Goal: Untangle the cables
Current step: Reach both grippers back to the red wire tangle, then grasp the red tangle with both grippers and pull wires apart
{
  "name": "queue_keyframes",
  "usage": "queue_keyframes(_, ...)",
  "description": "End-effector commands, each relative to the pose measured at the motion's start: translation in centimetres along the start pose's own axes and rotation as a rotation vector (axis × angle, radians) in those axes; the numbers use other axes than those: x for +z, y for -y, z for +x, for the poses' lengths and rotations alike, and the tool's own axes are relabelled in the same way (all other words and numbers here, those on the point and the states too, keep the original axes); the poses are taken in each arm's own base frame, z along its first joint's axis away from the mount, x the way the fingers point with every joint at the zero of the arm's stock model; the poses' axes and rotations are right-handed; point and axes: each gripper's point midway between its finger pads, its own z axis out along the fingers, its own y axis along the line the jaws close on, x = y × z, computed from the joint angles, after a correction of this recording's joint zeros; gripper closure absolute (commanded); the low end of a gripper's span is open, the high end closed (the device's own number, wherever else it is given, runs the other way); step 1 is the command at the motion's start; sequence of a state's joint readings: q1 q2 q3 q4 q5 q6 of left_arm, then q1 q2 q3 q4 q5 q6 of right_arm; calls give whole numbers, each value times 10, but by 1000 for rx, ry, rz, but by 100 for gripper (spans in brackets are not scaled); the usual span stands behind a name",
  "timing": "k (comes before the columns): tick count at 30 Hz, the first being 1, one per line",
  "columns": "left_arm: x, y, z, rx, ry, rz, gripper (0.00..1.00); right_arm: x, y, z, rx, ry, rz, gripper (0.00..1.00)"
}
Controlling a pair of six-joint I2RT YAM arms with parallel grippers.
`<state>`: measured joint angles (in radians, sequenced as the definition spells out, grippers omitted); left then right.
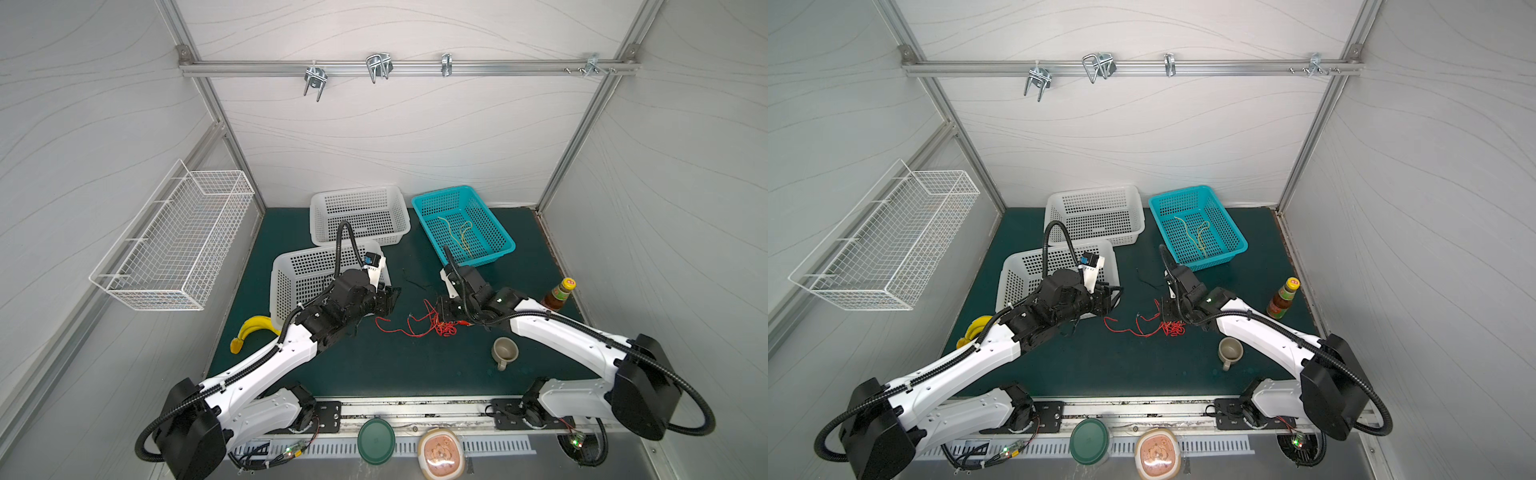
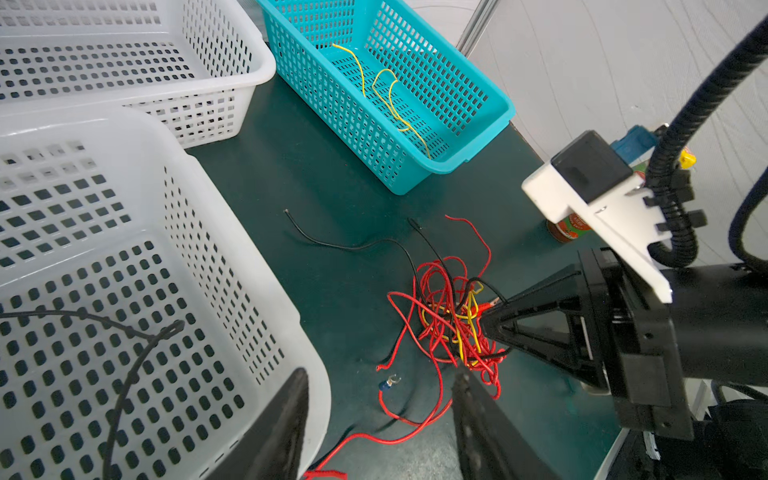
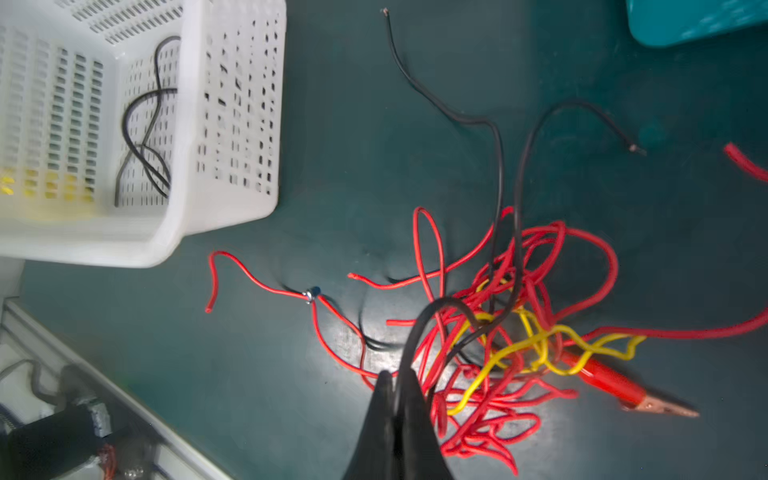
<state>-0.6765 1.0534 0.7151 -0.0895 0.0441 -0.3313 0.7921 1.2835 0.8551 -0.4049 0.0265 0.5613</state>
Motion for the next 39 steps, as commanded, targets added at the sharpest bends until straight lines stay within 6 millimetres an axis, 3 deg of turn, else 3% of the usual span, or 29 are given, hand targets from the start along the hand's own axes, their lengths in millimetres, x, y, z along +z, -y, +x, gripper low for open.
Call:
queue_keyframes(1, 1, 13, -13, 17, 41, 57, 44, -19, -9, -23, 4, 80, 5, 100)
queue_keyframes(6, 1, 24, -18, 45, 47, 102, 43, -54, -13, -47, -23, 179, 18, 100)
queue_keyframes(11, 2, 36, -22, 68, 42, 146, 44, -92, -32, -67, -55, 263, -48, 100)
queue_keyframes(18, 1, 62, -33, 111, 91, 221, 43, -126, -56, -82, -55, 346, -173, 100)
queue_keyframes(23, -2, 93, -43, 167, 131, 311, 42, -133, -62, -88, -49, 368, -195, 100)
queue_keyframes(31, 11, 136, -44, 254, 129, 413, 39, -134, -72, -92, -53, 370, -239, 100)
queue_keyframes(35, 19, 151, -40, 277, 143, 447, 39, -135, -71, -94, -51, 376, -237, 100)
queue_keyframes(39, 30, 154, -42, 279, 170, 421, 40, -136, -73, -92, -54, 367, -250, 100)
